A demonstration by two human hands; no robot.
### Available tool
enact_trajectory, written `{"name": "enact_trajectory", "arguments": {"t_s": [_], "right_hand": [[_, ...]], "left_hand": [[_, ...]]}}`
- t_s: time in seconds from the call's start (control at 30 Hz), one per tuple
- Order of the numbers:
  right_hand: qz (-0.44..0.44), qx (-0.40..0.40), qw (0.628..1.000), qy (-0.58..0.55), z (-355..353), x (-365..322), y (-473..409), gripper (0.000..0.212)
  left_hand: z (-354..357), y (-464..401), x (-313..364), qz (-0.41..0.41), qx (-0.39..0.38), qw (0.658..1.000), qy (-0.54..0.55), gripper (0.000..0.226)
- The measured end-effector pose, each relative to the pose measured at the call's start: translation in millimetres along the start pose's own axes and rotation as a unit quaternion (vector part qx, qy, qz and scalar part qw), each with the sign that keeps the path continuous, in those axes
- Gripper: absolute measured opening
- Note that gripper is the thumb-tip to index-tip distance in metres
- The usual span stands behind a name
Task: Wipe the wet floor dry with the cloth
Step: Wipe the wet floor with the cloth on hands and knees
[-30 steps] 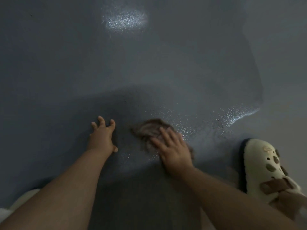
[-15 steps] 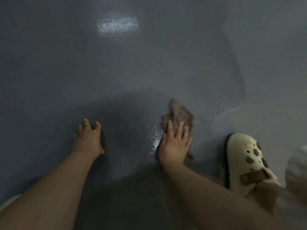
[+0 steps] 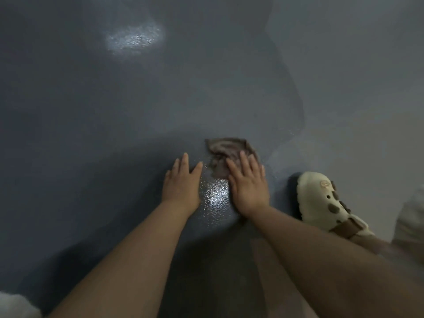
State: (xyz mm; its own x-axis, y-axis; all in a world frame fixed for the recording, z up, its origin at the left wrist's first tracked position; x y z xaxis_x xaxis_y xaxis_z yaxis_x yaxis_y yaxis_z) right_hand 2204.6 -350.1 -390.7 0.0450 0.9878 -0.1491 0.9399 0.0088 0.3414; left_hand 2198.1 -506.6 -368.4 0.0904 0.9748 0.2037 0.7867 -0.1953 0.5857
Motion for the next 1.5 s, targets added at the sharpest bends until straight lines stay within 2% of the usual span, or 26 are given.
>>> {"name": "enact_trajectory", "arguments": {"t_s": [0.13, 0.3, 0.47, 0.57, 0.67, 0.87, 1.07, 1.2, 1.3, 1.5], "right_hand": [[0.092, -0.003, 0.996, -0.021, -27, 48, -31, 0.050], [0.164, 0.047, 0.980, -0.098, 3, 23, 25, 0.051], [0.181, 0.027, 0.979, -0.088, 32, 10, 76, 0.048], [0.163, 0.024, 0.984, -0.068, 21, 30, 51, 0.054], [0.145, 0.032, 0.986, -0.073, 0, 62, 11, 0.053], [0.205, 0.014, 0.975, -0.088, -40, 127, -58, 0.051], [0.269, 0.092, 0.950, -0.131, -12, 80, 10, 0.054], [0.304, 0.035, 0.946, -0.110, 9, 68, 30, 0.052], [0.312, 0.045, 0.943, -0.107, -1, 80, 15, 0.052], [0.339, 0.051, 0.933, -0.110, -20, 99, -23, 0.053]], "left_hand": [[11, -3, 25, 0.021, -0.033, 0.999, -0.034, 0.086], [16, -11, 50, 0.038, -0.033, 0.998, -0.049, 0.083], [11, -20, 63, 0.035, -0.032, 0.995, -0.082, 0.090], [9, -31, 71, 0.053, -0.036, 0.993, -0.098, 0.101], [13, -37, 70, 0.031, -0.054, 0.995, -0.080, 0.106], [15, -40, 72, 0.028, -0.070, 0.994, -0.084, 0.108], [15, -40, 72, 0.014, -0.059, 0.994, -0.088, 0.098], [13, -38, 72, 0.019, -0.061, 0.992, -0.109, 0.106], [10, -37, 71, 0.039, -0.070, 0.987, -0.138, 0.111], [-38, -54, 64, 0.072, 0.019, 0.993, -0.095, 0.072]]}}
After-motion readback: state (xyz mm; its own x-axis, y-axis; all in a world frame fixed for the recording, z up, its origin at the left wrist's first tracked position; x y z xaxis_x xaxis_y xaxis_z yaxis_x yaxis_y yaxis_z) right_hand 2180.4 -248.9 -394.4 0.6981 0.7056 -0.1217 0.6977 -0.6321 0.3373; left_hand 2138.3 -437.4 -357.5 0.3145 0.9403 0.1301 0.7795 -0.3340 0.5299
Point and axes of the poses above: each hand's wrist, its own y-axis away from the middle knuckle, its own z-axis out of the palm, x = y × z, the point moved 9 cm from there along -y, towards the middle knuckle, and after that the axes turned 1 degree about z, right-handed, at the moved point
